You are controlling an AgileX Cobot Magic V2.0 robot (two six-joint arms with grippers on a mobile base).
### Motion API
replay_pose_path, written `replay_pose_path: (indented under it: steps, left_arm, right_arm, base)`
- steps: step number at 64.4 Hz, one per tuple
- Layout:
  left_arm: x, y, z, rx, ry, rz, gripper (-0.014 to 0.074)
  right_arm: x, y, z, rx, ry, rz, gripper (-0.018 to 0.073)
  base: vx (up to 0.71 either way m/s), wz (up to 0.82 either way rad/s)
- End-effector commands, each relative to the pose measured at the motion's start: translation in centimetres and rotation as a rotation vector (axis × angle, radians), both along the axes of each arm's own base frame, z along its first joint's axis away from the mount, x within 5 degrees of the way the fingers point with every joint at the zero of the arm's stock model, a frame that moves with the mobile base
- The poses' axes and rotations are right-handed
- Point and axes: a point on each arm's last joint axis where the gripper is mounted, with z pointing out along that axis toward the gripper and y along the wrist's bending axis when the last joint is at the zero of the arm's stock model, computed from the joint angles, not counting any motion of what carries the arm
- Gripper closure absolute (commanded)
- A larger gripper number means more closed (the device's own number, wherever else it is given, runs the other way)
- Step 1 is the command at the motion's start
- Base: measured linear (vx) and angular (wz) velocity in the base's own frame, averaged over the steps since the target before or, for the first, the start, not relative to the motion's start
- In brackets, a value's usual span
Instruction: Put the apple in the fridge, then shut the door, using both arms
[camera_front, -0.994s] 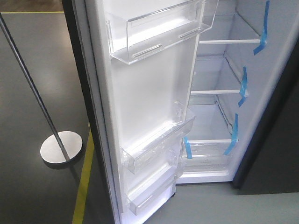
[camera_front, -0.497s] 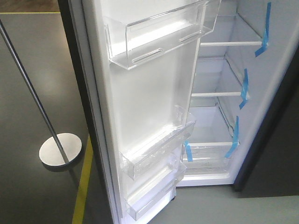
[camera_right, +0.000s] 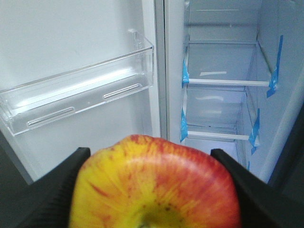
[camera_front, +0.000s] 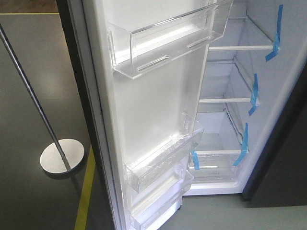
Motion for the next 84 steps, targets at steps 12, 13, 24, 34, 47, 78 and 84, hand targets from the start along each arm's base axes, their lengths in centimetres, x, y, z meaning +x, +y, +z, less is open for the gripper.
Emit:
replay_pose_path:
  steps: [12, 13, 24, 34, 47, 78, 84]
  left_arm:
    - [-0.24, -0.03, 1.32, 0.006, -0.104, -0.005, 0.0603]
    - [-0.24, -0.03, 1.32, 0.006, -0.104, -0.005, 0.0603]
    - [-0.24, -0.03, 1.32, 0.006, -0.104, -0.005, 0.0603]
    - [-0.24, -0.03, 1.32, 0.006, -0.104, -0.005, 0.0603]
    - [-0.24, -0.03, 1.32, 0.006, -0.104, -0.005, 0.0603]
    - [-0.24, -0.03, 1.32, 0.006, -0.104, -0.005, 0.0603]
    - [-0.24, -0.03, 1.32, 0.006, -0.104, -0.005, 0.0603]
  right_arm:
    - [-0.17, -0.05, 1.37, 0.011, -0.105, -0.005, 0.0566]
    - [-0.17, -0.05, 1.37, 0.011, -0.105, -0.005, 0.0566]
    - [-0.17, -0.05, 1.37, 0.011, -0.105, -0.005, 0.0566]
    - [-0.17, -0.05, 1.37, 0.011, -0.105, -0.005, 0.0566]
    - [-0.17, -0.05, 1.37, 0.011, -0.105, -0.005, 0.0566]
    - [-0.17, -0.05, 1.37, 0.011, -0.105, -0.005, 0.0566]
    - [-0.17, -0.05, 1.37, 0.011, -0.105, -0.005, 0.0566]
  base:
    - [0.04, 0.00]
    - [0.04, 0.00]
    - [0.04, 0.00]
    - [0.03, 0.00]
    - [0.03, -0.01]
    - [0.02, -0.01]
    - [0.00, 0.00]
